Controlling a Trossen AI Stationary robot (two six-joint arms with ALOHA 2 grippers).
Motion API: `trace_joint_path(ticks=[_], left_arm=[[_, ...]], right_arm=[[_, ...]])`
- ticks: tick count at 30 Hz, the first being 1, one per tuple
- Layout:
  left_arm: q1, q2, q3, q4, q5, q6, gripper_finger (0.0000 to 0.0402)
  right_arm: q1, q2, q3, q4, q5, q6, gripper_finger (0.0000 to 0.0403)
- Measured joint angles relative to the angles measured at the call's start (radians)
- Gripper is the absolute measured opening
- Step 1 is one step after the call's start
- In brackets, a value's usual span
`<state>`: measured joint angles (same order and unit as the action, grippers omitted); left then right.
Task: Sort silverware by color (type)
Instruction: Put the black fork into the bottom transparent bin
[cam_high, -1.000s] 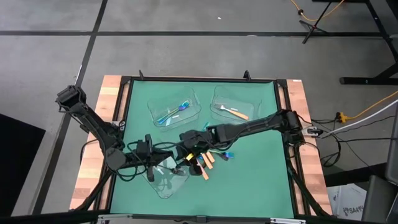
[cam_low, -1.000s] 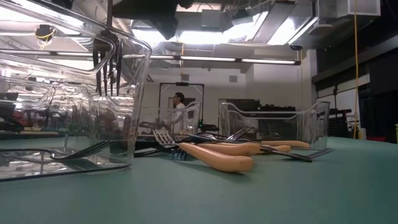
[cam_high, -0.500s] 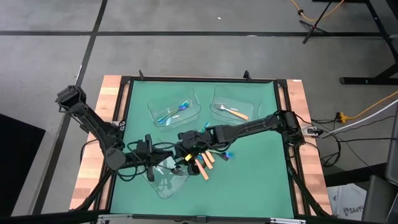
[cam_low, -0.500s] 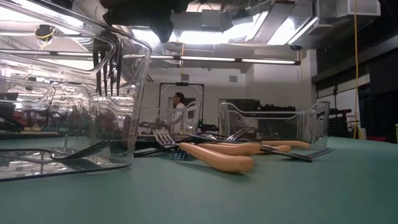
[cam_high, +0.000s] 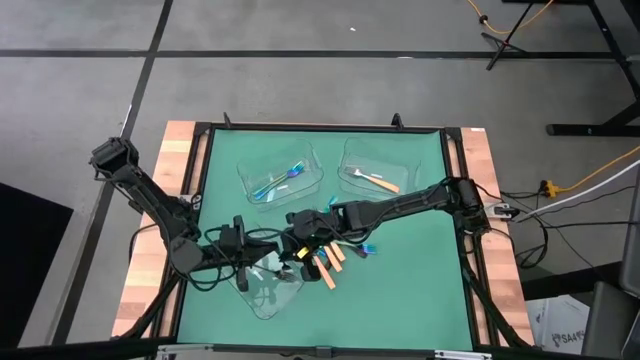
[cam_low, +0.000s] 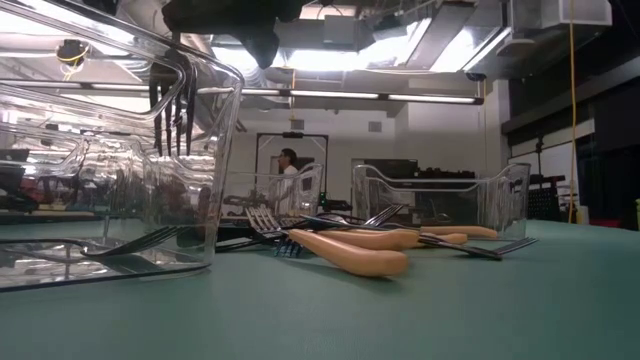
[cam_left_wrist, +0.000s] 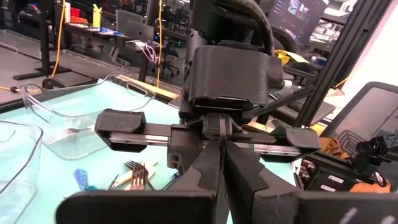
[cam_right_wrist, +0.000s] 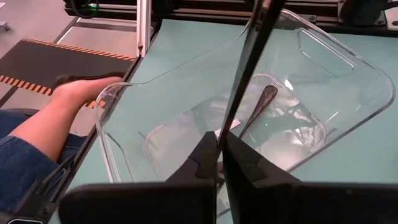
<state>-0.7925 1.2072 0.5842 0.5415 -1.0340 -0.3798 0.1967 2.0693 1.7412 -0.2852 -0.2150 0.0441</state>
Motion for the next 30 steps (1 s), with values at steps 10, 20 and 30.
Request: trace_joint_path(ticks=[10,20,30], left_arm=[[0.0,0.0,0.0,-0.002,0.001,0.0,0.0005],[0.0,0.0,0.0,-0.002,0.005,-0.004,0.0017],[-0.019,-0.012,0.0,-0.018,0.009,-0.019,0.0094]], right_arm=[[0.0,0.0,0.0,0.0,0.005,0.0,0.0001],[0.0,0.0,0.0,-0.001,0.045,-0.002,0.0],[-0.001,-0.001,0.0,-0.019,0.054,0.014,0.0]])
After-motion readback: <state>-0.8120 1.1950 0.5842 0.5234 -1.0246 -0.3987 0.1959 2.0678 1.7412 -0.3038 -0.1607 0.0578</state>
